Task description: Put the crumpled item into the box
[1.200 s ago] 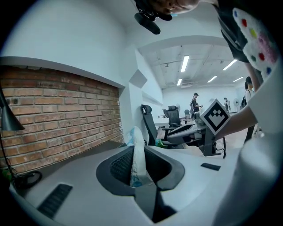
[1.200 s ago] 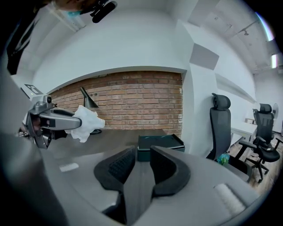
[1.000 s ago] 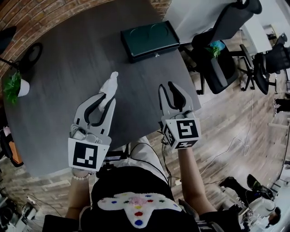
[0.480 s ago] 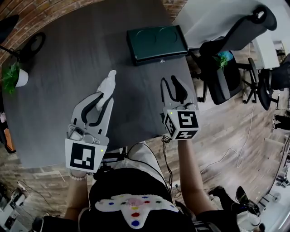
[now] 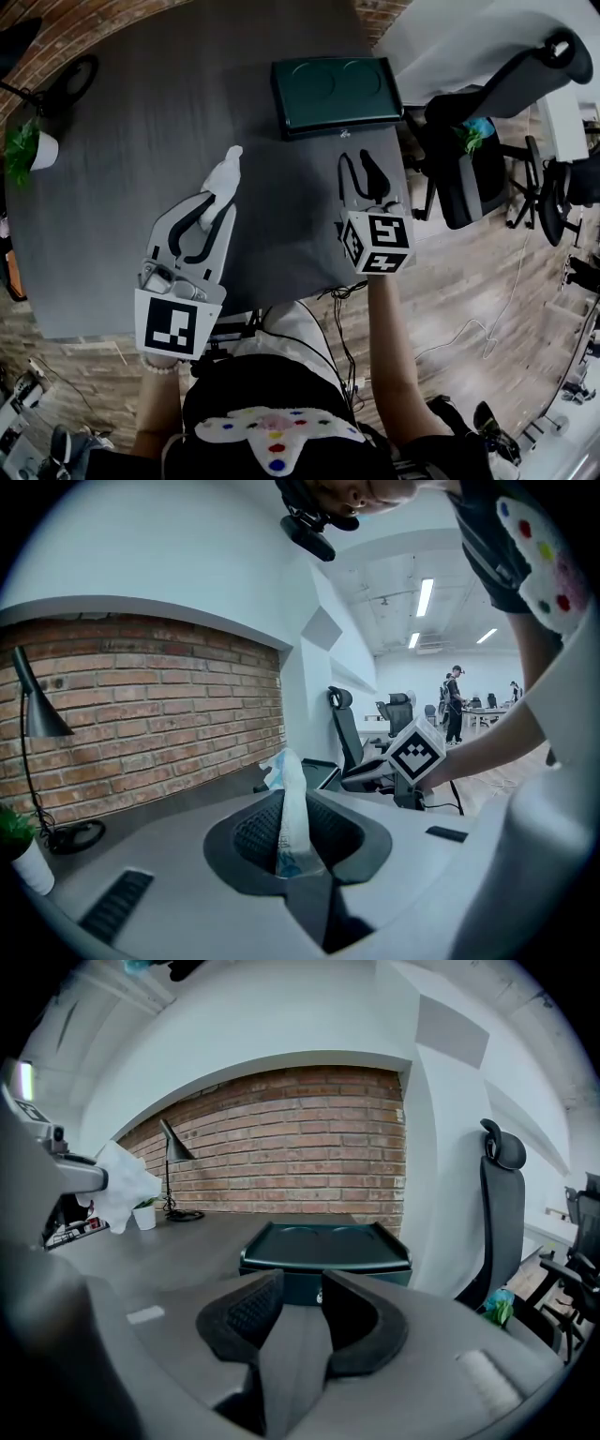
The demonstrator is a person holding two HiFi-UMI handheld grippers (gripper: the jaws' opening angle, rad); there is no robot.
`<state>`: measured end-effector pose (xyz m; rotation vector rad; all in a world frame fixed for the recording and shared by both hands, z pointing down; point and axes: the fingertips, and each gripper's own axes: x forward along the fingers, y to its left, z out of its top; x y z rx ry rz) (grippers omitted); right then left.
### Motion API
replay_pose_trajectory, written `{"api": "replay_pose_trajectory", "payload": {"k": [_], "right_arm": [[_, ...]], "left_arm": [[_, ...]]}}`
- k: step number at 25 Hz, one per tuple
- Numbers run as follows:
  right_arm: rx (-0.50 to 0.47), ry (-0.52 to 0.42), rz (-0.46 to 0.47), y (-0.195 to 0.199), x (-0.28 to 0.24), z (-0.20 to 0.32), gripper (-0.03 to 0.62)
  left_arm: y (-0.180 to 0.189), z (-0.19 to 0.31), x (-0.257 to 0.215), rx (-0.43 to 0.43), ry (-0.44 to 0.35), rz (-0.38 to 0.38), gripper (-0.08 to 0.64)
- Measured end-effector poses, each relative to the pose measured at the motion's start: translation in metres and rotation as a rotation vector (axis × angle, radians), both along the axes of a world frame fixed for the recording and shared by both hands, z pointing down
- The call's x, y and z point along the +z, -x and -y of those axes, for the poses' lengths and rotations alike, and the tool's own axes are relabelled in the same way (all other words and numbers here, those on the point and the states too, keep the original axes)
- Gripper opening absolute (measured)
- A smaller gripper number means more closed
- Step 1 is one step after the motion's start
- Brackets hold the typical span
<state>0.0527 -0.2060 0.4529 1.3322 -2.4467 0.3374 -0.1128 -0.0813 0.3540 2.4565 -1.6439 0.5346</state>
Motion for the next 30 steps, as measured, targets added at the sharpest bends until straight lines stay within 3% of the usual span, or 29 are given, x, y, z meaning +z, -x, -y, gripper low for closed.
{"api": "replay_pose_trajectory", "payload": {"k": [24,26,30], "right_arm": [[-0.018,0.104,-0.095,0.006,0.077,0.054,0.123],[-0.012,0.105,-0.093,0.005,0.078,0.056,0.089],[-0.019,0.104,-0.090,0.005,0.078,0.056,0.083]], "left_arm": [[0.003,0.010,0.016,-0.059,0.024,0.047,0.063],[0.003,0.009,0.016,-0.058,0.026,0.051,0.063],[0.003,0.010,0.017,-0.071,0.029,0.037,0.063]]}}
